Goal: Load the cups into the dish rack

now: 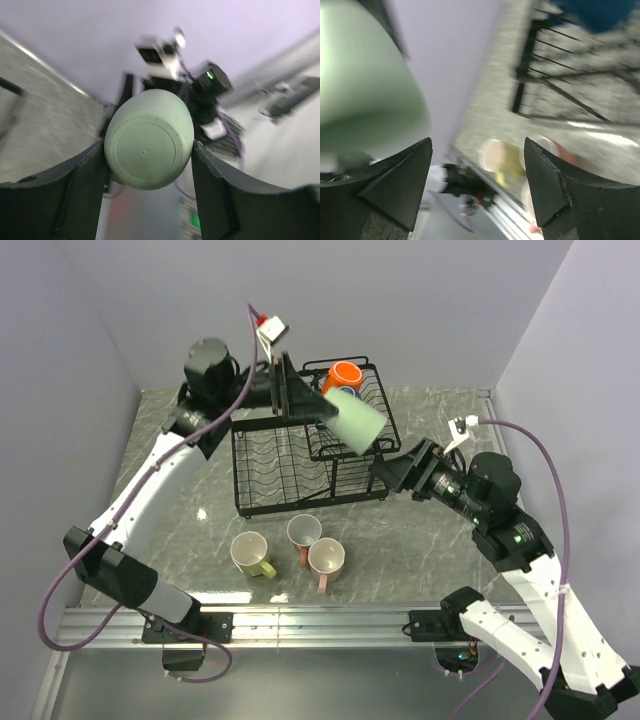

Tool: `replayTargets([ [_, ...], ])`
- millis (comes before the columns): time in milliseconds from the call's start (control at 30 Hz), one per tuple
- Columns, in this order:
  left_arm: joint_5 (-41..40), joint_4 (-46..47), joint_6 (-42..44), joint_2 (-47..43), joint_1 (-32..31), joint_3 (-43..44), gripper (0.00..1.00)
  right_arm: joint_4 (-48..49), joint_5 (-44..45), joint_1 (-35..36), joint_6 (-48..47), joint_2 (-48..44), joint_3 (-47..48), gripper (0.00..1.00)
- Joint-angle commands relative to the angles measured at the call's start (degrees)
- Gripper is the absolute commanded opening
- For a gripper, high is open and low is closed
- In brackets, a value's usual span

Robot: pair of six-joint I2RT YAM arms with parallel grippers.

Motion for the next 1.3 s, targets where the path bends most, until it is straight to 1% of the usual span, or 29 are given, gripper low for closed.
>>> replayTargets([
  [0,-9.8,-23.95,19.57,2.88,1.43,10.55,0.0,-14.65,10.13,-0.09,-5.39,-3.7,1.07,0.81],
  [33,-15.04,-26.68,23.43,4.2,1.34,14.74,0.0,-17.45,11.11,-0.26,-5.3,-5.45,0.45,0.8],
  [67,-17.53,-32.8,24.77,7.43,1.34,17.05,0.0,-18.61,11.82,-0.27,-5.04,-6.6,-0.25,0.8],
  [100,-20.16,-35.21,25.91,9.12,1.34,19.6,0.0,-19.58,12.61,-0.27,-4.69,-7.66,-1.65,0.8],
  [133,-23.32,-36.8,27.49,10.61,1.08,23.45,0.0,-21.24,12.79,-0.18,-3.81,-9.76,-2.36,0.8],
  [233,-26.16,-38.75,29.43,14.14,0.11,26.9,0.0,-23.97,13.75,-0.18,-3.36,-13.37,-4.03,0.8],
  [333,-29.93,-41.2,31.45,17.21,-0.94,30.06,0.0,-27.83,16.64,-0.18,-5.47,-13.82,-2.37,0.8],
  [367,-33.17,-42.17,32.16,18.61,-2.08,31.04,0.0,-28.54,16.83,-0.18,-5.91,-13.82,-1.84,0.8],
  [400,-34.5,-43.74,33.38,19.24,-2.7,32.44,0.0,-29.25,16.92,-0.26,-6.44,-13.73,-1.32,0.8],
  [567,-40.04,-47.0,34.63,22.57,-5.69,35.0,0.0,-30.66,16.48,-0.18,-6.53,-14.26,-1.57,0.79],
  [700,-46.45,-48.06,35.41,22.76,-7.71,35.53,0.0,-31.27,15.52,-0.27,-6.97,-14.52,-1.92,0.79],
  [767,-48.13,-48.24,35.86,22.32,-8.85,35.18,0.0,-31.63,15.51,-0.18,-6.97,-14.7,-2.1,0.79],
  [900,-53.58,-50.96,38.31,22.58,-10.7,36.4,0.0,-32.07,15.51,-0.27,-7.14,-15.4,-2.36,0.79],
  [933,-56.03,-51.84,38.75,23.02,-11.4,36.84,0.0,-32.15,15.43,-0.27,-7.15,-15.4,-2.45,0.79],
  [1133,-62.99,-56.06,42.53,24.51,-14.47,39.4,0.0,-31.54,14.64,-0.18,-7.23,-15.49,-3.77,0.79],
  [1200,-64.92,-56.5,43.41,24.69,-15.18,39.31,0.04,-31.1,14.46,-0.26,-7.23,-15.4,-4.21,0.79],
  [1233,-65.36,-56.59,43.68,24.95,-15.88,39.31,0.07,-30.75,14.11,-0.27,-7.23,-15.14,-4.38,0.79],
  [1267,-65.89,-56.59,43.94,25.04,-16.32,39.31,0.19,-30.57,13.93,-0.27,-7.23,-15.05,-4.65,0.78],
])
